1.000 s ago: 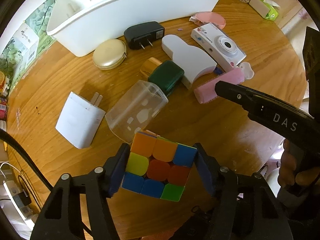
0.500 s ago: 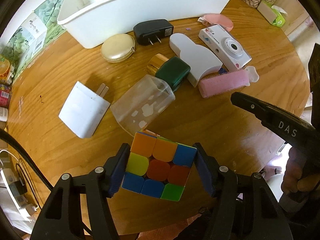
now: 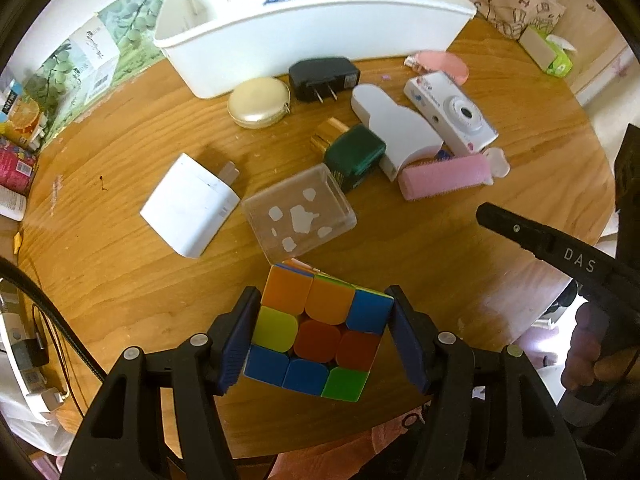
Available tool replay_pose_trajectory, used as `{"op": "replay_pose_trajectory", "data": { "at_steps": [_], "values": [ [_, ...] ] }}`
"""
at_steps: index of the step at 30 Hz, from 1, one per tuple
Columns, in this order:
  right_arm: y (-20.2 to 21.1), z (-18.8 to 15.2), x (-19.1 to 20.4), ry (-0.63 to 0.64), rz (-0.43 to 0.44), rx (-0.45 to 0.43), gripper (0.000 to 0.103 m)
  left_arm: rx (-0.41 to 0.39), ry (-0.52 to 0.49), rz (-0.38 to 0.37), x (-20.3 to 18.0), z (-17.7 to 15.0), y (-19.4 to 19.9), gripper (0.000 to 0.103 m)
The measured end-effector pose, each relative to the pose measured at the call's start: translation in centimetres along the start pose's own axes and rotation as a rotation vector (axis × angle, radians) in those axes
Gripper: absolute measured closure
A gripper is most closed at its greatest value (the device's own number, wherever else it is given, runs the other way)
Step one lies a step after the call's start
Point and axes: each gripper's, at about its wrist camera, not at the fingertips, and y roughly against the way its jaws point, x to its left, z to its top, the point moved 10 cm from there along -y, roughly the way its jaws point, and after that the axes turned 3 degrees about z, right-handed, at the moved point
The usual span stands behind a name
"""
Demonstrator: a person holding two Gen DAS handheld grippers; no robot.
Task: Organize rigid objects
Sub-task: 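Grasp the pink toothbrush case with the right tool and lift it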
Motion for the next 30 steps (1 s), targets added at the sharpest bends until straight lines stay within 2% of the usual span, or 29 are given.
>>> {"op": "replay_pose_trajectory", "data": {
  "at_steps": [2, 6, 12, 18, 22, 30],
  "values": [
    [0.0, 0.1, 0.1, -0.028, 0.024, 0.002, 0.098, -0.026, 0.006, -0.006, 0.2, 0.3, 0.4, 0.036],
    [0.0, 0.6, 0.2, -0.107, 0.089, 0.002, 0.098, -0.094, 0.023, -0.028, 0.2, 1.4, 2.2, 0.037],
    [-0.6, 1.7, 0.0, -0.204, 0.111, -0.001, 0.097, -0.208, 0.066, -0.076, 0.8, 2.4, 4.4, 0.037],
    [-1.4, 2.2, -0.3, -0.267, 0.094, 0.025, 0.093, -0.333, 0.120, -0.153, 1.5, 3.7, 7.1, 0.037],
    [-1.6, 2.2, -0.5, -0.291, 0.053, 0.036, 0.064, -0.375, 0.126, -0.167, 1.7, 4.5, 8.2, 0.037],
    [-1.9, 3.2, -1.4, -0.378, -0.006, 0.055, 0.062, -0.425, 0.140, -0.194, 1.9, 5.8, 9.2, 0.037]
  ]
}}
